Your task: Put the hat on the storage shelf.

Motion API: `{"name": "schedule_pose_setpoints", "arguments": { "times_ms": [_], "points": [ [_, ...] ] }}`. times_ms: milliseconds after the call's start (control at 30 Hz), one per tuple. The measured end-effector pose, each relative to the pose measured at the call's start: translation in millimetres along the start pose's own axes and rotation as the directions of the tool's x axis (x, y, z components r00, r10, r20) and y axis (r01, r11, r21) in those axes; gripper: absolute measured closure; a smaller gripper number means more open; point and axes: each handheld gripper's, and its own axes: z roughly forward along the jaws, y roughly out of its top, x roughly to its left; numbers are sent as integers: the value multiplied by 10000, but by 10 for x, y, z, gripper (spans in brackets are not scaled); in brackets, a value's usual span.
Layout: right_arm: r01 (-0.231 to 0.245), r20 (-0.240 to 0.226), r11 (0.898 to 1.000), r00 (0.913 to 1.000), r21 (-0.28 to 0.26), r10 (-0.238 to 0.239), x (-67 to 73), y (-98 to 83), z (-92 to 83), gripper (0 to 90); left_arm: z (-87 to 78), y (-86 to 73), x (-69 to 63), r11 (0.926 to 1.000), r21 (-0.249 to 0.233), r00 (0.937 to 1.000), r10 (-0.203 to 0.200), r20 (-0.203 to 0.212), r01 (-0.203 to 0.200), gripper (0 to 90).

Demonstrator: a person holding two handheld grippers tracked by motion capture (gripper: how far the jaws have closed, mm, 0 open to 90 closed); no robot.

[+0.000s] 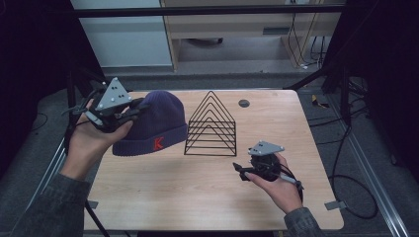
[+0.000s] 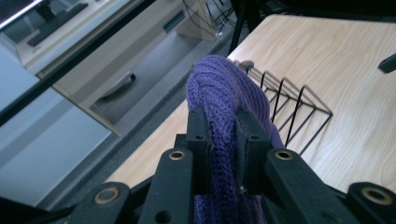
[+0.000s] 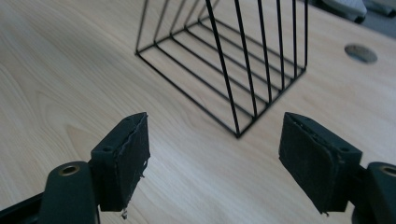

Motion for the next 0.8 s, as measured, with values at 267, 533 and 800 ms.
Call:
{"name": "schedule_pose_setpoints", "arguments": {
  "times_ms": [267,533,800],
  "points": [
    [816,-434,9950,9955,-575,-842,182,504,-54,263,-41,203,-11,9992,-384,9997,128,207,-120,776],
    [1137,-705,9916,9905,-610,-1179,241,746,1,298,-43,300,-70,9978,-607,9987,278,419,-253,776],
    [1244,-998,9906,9865,-562,-1295,248,944,96,310,-59,396,-133,9934,-1046,9962,553,676,-481,775]
  ]
}}
